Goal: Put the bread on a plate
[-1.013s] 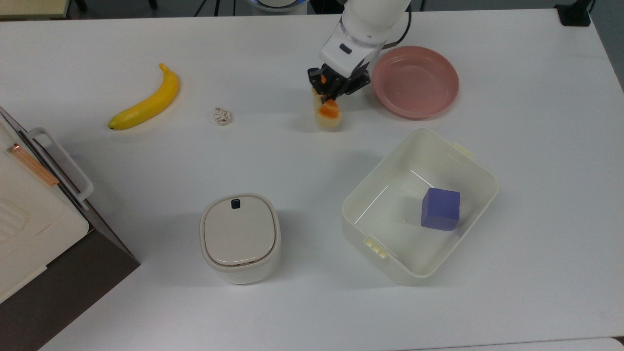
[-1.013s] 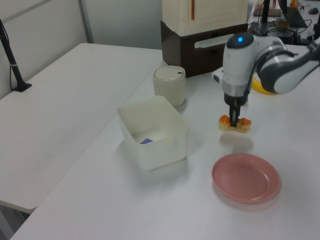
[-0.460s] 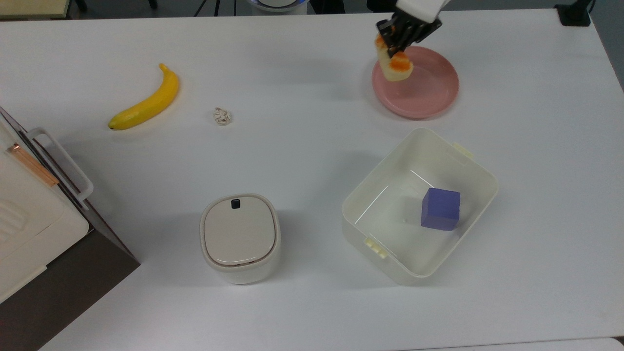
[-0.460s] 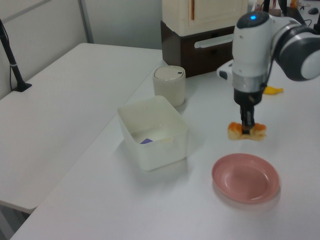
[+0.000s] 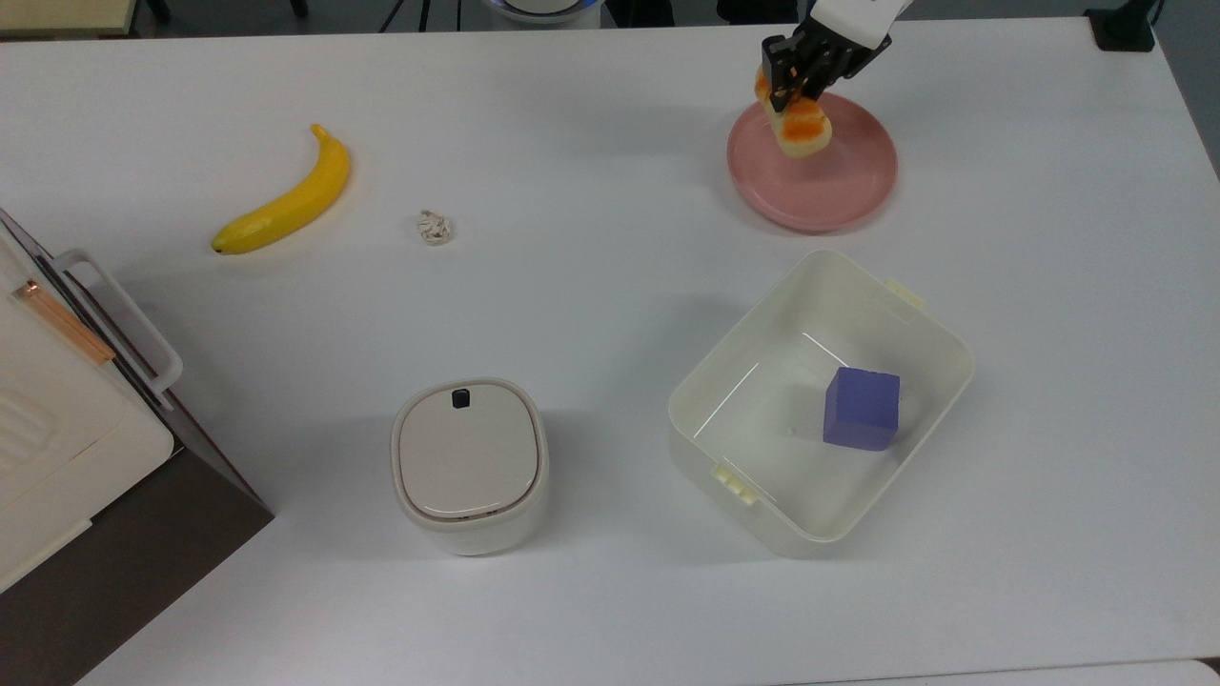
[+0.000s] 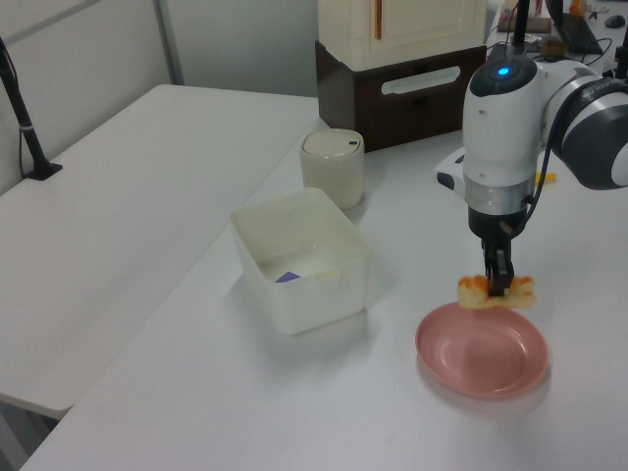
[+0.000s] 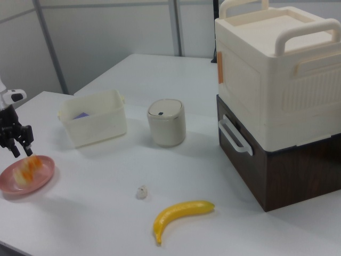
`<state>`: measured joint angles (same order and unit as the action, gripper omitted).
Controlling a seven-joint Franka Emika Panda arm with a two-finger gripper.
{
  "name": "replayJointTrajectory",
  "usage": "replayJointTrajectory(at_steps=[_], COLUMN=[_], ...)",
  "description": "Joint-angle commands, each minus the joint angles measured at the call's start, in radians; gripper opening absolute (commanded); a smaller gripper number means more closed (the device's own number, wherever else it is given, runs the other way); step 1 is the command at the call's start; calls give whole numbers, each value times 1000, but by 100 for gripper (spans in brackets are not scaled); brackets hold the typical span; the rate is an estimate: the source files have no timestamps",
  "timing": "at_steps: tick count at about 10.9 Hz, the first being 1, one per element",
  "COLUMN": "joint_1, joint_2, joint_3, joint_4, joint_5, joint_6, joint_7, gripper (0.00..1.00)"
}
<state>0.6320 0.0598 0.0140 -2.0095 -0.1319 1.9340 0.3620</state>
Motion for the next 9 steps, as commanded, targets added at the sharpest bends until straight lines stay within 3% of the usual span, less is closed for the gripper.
replayJointTrajectory(at_steps=[1, 3, 4, 5, 7, 9], joint_1=[2, -15, -59, -98, -112, -146], joint_2=[-9, -17, -26, -28, -46, -58], joint_3=[-6, -17, -32, -72, -204, -301], joint_4=[66, 92, 112, 148, 187, 265], joint_5=[3, -5, -6, -5, -6, 6], joint_6=[-87, -118, -134, -147, -191, -285], joint_7=[55, 61, 52, 51, 26, -102], gripper=[100, 100, 100, 100, 100, 100])
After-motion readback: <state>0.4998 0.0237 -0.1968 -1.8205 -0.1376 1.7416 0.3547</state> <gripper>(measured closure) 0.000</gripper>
